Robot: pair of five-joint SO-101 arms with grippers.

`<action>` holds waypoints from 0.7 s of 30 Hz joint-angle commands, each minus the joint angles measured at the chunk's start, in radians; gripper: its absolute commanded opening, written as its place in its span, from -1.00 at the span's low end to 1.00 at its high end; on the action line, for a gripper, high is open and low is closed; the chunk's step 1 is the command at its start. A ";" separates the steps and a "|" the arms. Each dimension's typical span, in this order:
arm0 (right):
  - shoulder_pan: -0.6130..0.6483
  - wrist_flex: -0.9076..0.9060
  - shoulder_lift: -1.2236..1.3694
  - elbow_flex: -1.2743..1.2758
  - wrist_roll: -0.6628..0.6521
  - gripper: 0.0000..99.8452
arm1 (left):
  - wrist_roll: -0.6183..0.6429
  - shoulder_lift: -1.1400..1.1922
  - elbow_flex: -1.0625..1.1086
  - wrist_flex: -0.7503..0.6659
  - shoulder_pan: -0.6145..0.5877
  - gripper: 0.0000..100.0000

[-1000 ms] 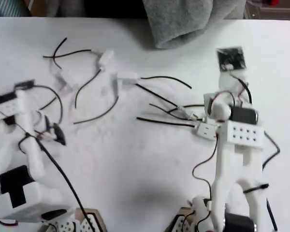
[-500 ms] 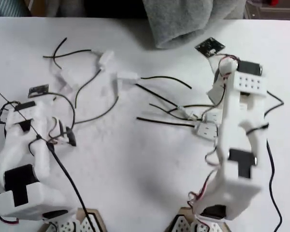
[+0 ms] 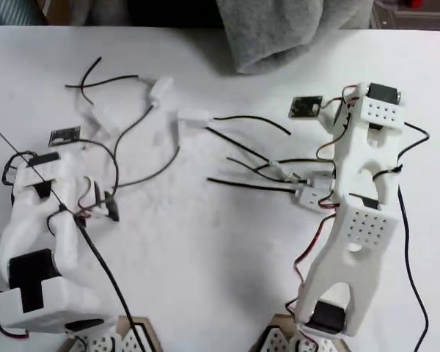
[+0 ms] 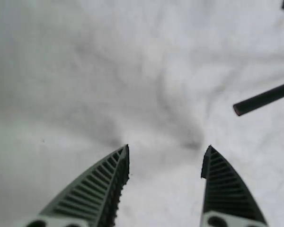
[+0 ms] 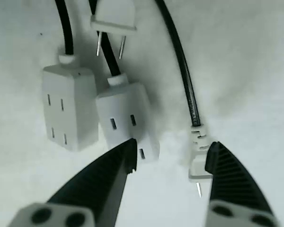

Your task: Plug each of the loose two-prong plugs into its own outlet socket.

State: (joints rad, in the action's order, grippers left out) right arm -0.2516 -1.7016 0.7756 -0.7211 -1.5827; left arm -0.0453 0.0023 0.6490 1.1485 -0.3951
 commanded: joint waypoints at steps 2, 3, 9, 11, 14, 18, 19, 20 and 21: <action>-0.027 -0.015 -0.015 0.054 -0.089 -0.52 | 0.008 -0.051 0.000 -0.008 0.008 -0.51; -0.028 -0.015 -0.015 0.071 -0.098 -0.52 | 0.008 -0.051 0.000 -0.008 0.008 -0.51; -0.045 -0.015 -0.015 0.129 -0.110 -0.52 | 0.008 -0.051 0.000 -0.008 0.008 -0.51; -0.053 -0.015 -0.016 0.153 -0.110 -0.52 | 0.008 -0.051 0.000 -0.008 0.008 -0.51; -0.058 -0.012 -0.054 0.204 -0.110 -0.52 | 0.008 -0.053 0.000 -0.008 0.008 -0.51; -0.059 -0.010 -0.174 0.311 -0.150 -0.52 | 0.008 -0.053 0.000 -0.008 0.008 -0.51; -0.059 -0.005 -0.211 0.345 -0.155 -0.52 | 0.008 -0.053 0.000 -0.008 0.008 -0.51; -0.058 0.012 -0.248 0.387 -0.157 -0.52 | 0.008 -0.053 0.000 -0.008 0.008 -0.51; -0.054 0.044 -0.285 0.433 -0.157 -0.52 | 0.008 -0.053 0.000 -0.008 0.008 -0.51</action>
State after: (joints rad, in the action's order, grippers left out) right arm -0.2992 -1.7001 0.6636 -0.4020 -1.7208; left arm -0.0453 0.0023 0.6490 1.1485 -0.3951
